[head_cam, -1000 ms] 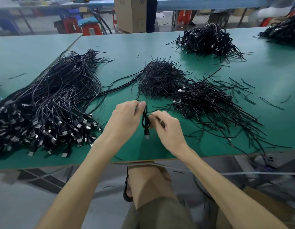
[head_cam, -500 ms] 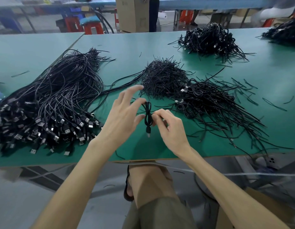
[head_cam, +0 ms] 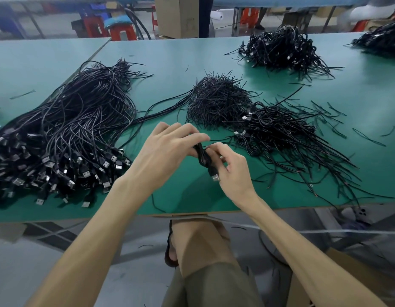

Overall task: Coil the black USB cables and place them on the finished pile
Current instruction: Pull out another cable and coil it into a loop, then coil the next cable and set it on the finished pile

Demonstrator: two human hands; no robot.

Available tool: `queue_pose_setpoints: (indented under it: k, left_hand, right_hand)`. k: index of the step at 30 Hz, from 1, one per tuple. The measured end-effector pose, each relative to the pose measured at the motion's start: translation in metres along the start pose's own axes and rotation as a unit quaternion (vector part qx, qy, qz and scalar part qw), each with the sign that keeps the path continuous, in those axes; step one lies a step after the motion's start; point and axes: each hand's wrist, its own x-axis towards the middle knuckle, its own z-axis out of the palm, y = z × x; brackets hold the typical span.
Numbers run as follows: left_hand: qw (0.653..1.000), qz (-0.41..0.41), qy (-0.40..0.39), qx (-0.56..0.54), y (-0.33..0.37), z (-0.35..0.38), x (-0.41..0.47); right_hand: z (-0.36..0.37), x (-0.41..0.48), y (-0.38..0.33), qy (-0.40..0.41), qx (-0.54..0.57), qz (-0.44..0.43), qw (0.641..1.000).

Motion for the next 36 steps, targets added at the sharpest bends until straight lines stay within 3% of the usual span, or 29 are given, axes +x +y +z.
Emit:
queue_pose_setpoints:
  k: [4, 8, 17, 24, 32, 36]
  left_hand:
    - [1.000, -0.016, -0.017, -0.007, 0.007, 0.003, 0.001]
    - [0.997, -0.068, -0.008, -0.019, 0.008, 0.004, -0.002]
    - [0.969, -0.223, -0.083, -0.070, 0.035, 0.015, 0.022]
    - [0.897, -0.374, -0.086, -0.217, 0.042, 0.024, 0.029]
    - [0.918, -0.295, -0.110, -0.243, 0.032, 0.032, 0.014]
    - [0.915, -0.236, -0.184, -0.271, 0.030, 0.033, 0.008]
  right_hand:
    - [-0.006, -0.001, 0.005, -0.052, 0.127, 0.049, 0.989]
    - [-0.002, 0.006, 0.004, -0.045, 0.156, 0.059, 0.985]
    - [-0.003, 0.003, 0.010, -0.016, 0.138, 0.064, 0.988]
    - [0.005, 0.002, 0.011, 0.038, 0.046, 0.053, 0.997]
    - [0.000, 0.003, 0.006, 0.006, 0.091, 0.136, 0.987]
    - [-0.004, 0.006, -0.001, 0.007, 0.090, 0.162, 0.983]
